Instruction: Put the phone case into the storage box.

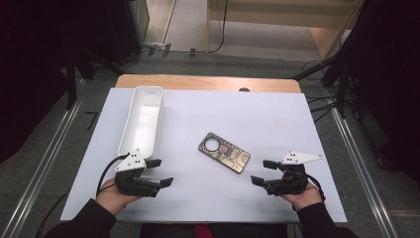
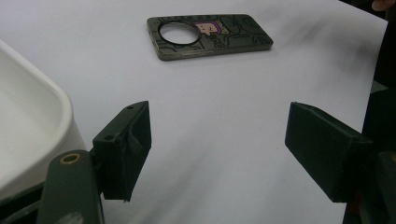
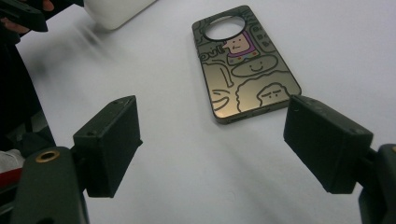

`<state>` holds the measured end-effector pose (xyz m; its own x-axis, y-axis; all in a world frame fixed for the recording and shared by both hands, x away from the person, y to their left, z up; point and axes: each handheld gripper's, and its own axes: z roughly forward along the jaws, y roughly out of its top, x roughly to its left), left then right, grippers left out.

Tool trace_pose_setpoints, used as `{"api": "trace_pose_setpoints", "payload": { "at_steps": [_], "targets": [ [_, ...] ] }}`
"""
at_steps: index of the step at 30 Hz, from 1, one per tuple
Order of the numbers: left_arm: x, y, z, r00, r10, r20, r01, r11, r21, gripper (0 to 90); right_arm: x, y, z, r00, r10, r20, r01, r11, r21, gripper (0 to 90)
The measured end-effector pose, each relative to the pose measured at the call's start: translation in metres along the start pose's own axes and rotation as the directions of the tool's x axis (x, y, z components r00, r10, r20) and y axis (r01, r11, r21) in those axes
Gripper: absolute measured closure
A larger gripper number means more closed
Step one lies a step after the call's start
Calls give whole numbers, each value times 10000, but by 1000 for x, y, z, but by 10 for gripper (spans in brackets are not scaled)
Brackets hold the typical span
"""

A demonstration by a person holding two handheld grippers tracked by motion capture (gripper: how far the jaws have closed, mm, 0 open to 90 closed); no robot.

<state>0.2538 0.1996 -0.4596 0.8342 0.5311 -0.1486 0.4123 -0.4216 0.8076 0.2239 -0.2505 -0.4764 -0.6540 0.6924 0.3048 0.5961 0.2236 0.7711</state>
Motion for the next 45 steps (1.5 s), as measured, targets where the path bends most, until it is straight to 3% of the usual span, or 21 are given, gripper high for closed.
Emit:
{"api": "trace_pose_setpoints", "payload": {
  "at_steps": [25, 28, 45],
  "targets": [
    [1, 0, -1, 10000, -68, 0, 68, 10000, -70, 222, 0, 0, 1, 9996, -32, -276, 29, 10000, -90, 167],
    [1, 0, -1, 10000, -60, 10, 60, 10000, -71, 223, 0, 0, 1, 9997, -27, -259, 24, 9999, -118, 116],
    [2, 0, -3, 10000, -46, 7, 46, 9999, -90, 223, 0, 0, 2, 9992, 45, -396, -44, 10000, 37, 103]
  ]
}}
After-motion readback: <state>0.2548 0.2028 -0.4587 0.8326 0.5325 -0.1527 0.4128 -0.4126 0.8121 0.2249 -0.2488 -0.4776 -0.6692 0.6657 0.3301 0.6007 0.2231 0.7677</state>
